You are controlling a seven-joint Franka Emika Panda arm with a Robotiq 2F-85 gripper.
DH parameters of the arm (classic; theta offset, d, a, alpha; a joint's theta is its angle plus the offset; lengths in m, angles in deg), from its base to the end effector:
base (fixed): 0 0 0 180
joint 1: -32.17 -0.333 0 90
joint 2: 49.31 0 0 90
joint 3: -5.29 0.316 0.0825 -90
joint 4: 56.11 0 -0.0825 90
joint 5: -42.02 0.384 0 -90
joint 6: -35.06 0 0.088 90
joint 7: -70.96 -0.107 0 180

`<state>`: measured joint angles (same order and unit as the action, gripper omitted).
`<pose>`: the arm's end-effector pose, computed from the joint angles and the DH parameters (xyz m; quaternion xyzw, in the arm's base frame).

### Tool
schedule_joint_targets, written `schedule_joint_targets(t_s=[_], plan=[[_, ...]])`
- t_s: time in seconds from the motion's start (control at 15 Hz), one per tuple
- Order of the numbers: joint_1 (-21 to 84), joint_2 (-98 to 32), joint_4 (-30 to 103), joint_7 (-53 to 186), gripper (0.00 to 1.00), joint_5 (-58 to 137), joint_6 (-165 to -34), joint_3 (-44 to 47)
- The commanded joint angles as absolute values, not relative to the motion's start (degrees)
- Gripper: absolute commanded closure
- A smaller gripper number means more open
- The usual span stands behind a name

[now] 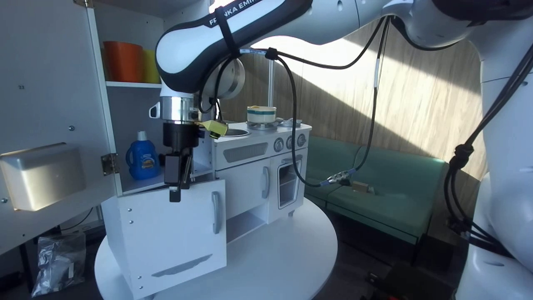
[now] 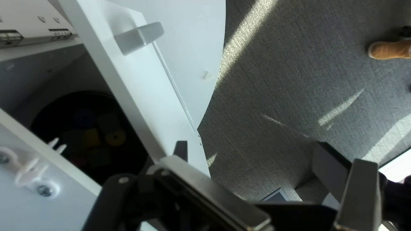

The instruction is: Close the cabinet on the right then open the cabinet on the left.

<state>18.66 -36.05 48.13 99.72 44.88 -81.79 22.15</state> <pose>0.5365 0.3059 0.4155 -0.8757 -0.4796 0.0018 0.0555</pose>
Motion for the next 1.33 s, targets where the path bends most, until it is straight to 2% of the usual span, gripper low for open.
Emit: schedule_joint_targets(t_s=[0.0, 0.47, 1.27], plan=[[18.54, -38.58, 51.65, 96.21, 0.0, 42.72, -84.45, 21.29], [19.35, -42.65, 53.02, 92.85, 0.0, 43.47, -79.08, 20.58], [18.58, -43.07, 58.43, 83.22, 0.0, 23.21, -86.87, 17.6]])
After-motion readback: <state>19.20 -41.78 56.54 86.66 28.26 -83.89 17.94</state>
